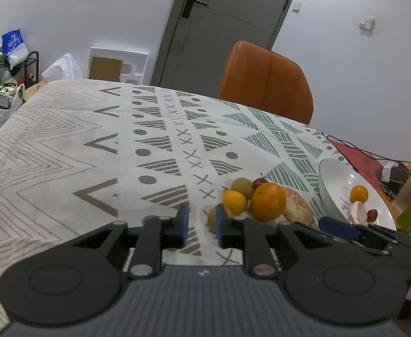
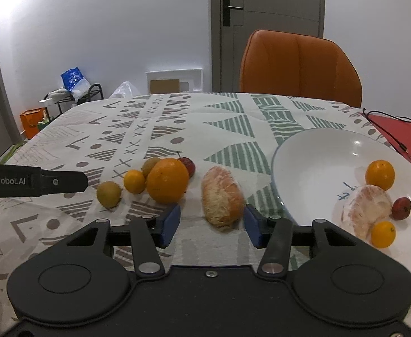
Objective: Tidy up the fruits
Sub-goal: 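Grasp the peeled pomelo segment with the right tool while the left tool grasps a small yellow fruit, then carry the pomelo segment to the plate with the right tool while the left tool carries the yellow fruit there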
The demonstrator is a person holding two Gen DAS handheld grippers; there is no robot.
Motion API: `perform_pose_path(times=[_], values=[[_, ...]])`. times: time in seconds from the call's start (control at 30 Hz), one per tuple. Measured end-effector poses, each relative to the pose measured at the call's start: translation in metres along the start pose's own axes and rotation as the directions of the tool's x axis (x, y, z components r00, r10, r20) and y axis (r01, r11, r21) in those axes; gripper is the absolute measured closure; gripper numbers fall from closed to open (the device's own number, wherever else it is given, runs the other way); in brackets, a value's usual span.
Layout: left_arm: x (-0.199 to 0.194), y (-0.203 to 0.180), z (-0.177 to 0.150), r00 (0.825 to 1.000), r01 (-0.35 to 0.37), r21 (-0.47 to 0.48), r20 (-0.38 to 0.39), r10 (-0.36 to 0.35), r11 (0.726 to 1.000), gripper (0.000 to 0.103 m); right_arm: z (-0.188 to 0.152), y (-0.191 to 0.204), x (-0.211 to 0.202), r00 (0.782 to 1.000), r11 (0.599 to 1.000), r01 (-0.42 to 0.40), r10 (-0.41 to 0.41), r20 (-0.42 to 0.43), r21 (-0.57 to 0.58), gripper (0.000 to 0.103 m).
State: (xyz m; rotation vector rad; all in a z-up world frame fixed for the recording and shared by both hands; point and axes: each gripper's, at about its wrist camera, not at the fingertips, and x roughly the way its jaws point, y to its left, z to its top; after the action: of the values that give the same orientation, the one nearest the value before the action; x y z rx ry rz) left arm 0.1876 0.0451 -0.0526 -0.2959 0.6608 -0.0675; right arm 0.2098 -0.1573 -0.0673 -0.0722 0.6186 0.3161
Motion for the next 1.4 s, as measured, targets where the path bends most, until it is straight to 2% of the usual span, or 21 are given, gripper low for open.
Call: perform_pose_path(times=[0.13,0.37,0.47,0.57,0.6,0.67,0.7,1.07,1.2,1.3,1.4], values=[[0.006,-0.006,-0.002,1.0,0.003,0.003,-0.003,-0.003,1.0,0.068,0.0,0.0,0.002,1.0,1.0,0.017,-0.017,0.001,-0.017,0.053],[0.02,-0.01,-0.005,1.0,-0.004,-0.006,-0.029,0.004,1.0,0.067,0.001,0.005,0.009,0.998,0.996,0.058,-0.057,0.014,-0.07,0.054],[0.024,-0.013,-0.006,0.999,-0.011,-0.001,-0.031,0.011,1.0,0.068,0.003,0.008,0.012,0.997,0.993,0.073,-0.072,0.015,-0.094,0.057],[0.028,-0.012,-0.007,0.999,-0.003,-0.009,-0.043,0.003,1.0,0.076,0.0,0.012,0.017,0.997,0.988,0.08,-0.08,0.004,-0.133,0.06],[0.028,-0.012,-0.007,0.999,-0.003,-0.004,-0.038,0.003,1.0,0.081,-0.001,0.012,0.019,0.997,0.988,0.074,-0.076,-0.008,-0.132,0.062],[0.026,-0.012,-0.007,0.999,-0.01,-0.002,-0.038,0.01,1.0,0.081,-0.002,0.013,0.019,0.997,0.987,0.08,-0.081,-0.001,-0.139,0.066],[0.025,-0.012,-0.007,0.999,-0.014,0.001,-0.036,0.014,1.0,0.081,-0.002,0.014,0.018,0.997,0.986,0.08,-0.081,0.0,-0.143,0.072],[0.009,-0.012,-0.01,1.0,-0.017,0.004,-0.019,0.017,1.0,0.081,-0.013,0.015,-0.007,0.999,0.993,0.013,-0.017,-0.032,-0.117,0.073],[0.003,-0.014,-0.014,1.0,-0.018,0.009,-0.015,0.018,1.0,0.081,-0.018,0.016,-0.015,0.998,0.992,0.014,-0.02,-0.053,-0.123,0.072],[0.0,-0.014,-0.016,1.0,-0.02,0.011,-0.019,0.021,1.0,0.081,-0.019,0.017,-0.014,0.999,0.992,0.019,-0.026,-0.047,-0.128,0.064],[-0.002,-0.014,-0.016,1.0,-0.023,0.012,-0.019,0.024,1.0,0.081,-0.017,0.017,-0.011,0.999,0.991,0.019,-0.025,-0.04,-0.13,0.06]])
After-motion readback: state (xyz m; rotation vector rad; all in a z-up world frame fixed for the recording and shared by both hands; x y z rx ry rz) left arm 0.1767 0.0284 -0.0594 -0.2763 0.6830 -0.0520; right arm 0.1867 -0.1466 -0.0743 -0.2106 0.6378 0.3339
